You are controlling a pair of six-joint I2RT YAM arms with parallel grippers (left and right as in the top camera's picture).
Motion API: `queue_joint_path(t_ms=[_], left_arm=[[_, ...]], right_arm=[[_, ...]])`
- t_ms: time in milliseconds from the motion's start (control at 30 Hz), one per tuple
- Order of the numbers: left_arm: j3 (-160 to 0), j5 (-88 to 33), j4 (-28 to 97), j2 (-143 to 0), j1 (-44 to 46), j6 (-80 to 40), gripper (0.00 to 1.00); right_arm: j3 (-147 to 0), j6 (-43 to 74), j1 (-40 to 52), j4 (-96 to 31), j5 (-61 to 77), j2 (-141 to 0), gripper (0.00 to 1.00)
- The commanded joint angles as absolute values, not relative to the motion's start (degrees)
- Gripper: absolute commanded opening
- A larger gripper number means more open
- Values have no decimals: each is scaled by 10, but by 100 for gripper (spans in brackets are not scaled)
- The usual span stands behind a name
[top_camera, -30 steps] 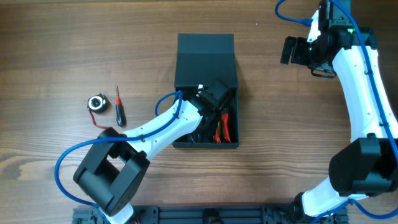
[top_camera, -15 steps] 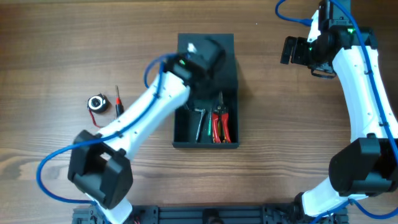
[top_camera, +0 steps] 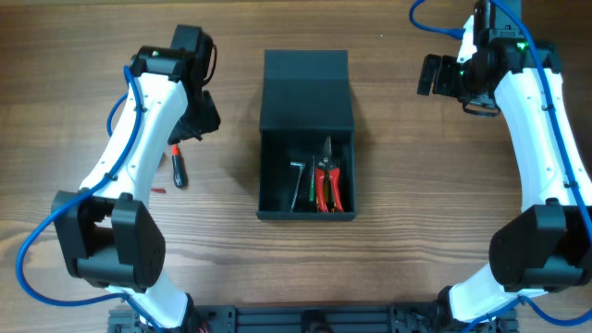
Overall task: Pack container
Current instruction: 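Open the left gripper, withdraw, and grasp the red-handled screwdriver, then carry the screwdriver right and lower it into the green box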
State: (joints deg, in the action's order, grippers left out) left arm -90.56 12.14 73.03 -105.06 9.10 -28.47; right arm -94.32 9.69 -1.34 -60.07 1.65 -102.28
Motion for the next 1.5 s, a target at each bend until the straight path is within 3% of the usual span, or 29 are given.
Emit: queue_joint_path(t_ms=[0, 100, 267, 467, 700, 1467], left_arm=[[-835, 99, 699, -1050, 72, -303, 51], [-754, 96, 640, -1050, 72, -303, 65], [-704, 62, 590, -1050, 49, -280, 78], [-704, -5, 576, -1050, -11, -158, 78], [-703, -4, 531, -1050, -14, -80, 76], [-599, 9, 439, -1051, -24, -94, 77]], right_arm=[[-953, 90, -15, -600, 11, -1029, 100], [-953, 90, -15, -600, 11, -1029, 100], [-953, 90, -15, -600, 11, -1029, 100], [-953, 90, -15, -600, 11, -1029, 100], [-953, 90, -15, -576, 11, -1029, 100], [-953, 90, -15, -572, 11, -1029, 100]])
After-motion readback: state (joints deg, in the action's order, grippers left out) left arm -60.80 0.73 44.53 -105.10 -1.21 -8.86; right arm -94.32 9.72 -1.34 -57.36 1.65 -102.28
